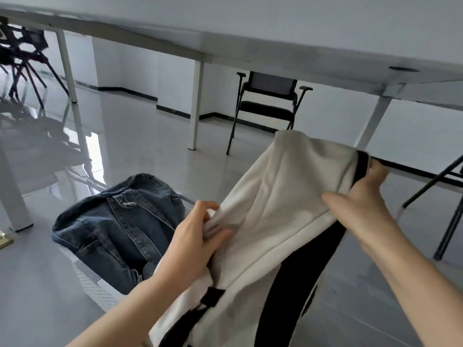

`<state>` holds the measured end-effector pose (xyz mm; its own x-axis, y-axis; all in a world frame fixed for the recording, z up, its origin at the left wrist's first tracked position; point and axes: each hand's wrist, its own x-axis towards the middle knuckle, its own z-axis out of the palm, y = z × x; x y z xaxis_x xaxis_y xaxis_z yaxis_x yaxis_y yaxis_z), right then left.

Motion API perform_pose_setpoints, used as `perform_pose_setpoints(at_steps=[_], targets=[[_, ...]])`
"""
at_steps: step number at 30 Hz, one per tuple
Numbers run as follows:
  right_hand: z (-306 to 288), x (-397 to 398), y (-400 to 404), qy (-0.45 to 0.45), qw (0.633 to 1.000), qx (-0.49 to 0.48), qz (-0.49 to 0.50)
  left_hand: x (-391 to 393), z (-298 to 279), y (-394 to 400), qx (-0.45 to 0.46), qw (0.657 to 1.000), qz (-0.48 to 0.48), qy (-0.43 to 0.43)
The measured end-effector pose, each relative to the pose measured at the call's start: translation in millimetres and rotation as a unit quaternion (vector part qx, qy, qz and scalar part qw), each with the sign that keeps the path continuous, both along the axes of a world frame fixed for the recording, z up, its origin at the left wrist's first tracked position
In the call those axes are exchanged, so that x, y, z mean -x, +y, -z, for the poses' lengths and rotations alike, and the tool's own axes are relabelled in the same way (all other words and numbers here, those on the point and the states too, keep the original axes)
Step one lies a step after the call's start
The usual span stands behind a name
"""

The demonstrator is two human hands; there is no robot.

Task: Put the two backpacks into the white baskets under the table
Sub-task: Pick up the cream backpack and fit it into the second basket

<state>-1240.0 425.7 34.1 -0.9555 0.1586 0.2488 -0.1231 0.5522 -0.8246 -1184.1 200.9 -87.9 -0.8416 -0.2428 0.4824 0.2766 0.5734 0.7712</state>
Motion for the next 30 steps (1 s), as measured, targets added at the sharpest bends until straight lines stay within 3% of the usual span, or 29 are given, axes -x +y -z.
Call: perform_pose_setpoints(at_steps=[4, 6, 12, 16, 19, 23, 27, 30], targets=[[39, 16, 5, -0.16, 0.987, 0.004, 0.003, 8, 26, -27, 0.094, 0.98, -0.007, -0.177], [52, 19, 5, -0.194, 0.981, 0.017, 0.014, 11, 26, -27, 0.079, 0.978, -0.022, -0.19], [46, 28, 0, -0.17, 0.98, 0.103, 0.003, 18, -10, -11, -0.036, 0.985, -0.169, 0.014], [21, 32, -6, -0.067, 0.985, 0.155, -0.028, 16, -44, 2, -0.159, 0.964, -0.176, 0.116], [10, 31, -4, -0.011, 0.987, 0.156, -0.03, 11, -46, 6, -0.141, 0.966, -0.169, 0.138], [17, 26, 1, 0.013, 0.994, 0.108, -0.008, 5, -2, 16, -0.026, 0.987, -0.15, 0.057], [36, 19, 7, -0.011, 0.998, 0.068, -0.012, 11, 54, 20, 0.007, 0.998, -0.015, -0.064], [45, 16, 12, -0.002, 0.999, 0.048, -0.005, 16, 70, 18, 0.042, 0.99, -0.016, -0.137]])
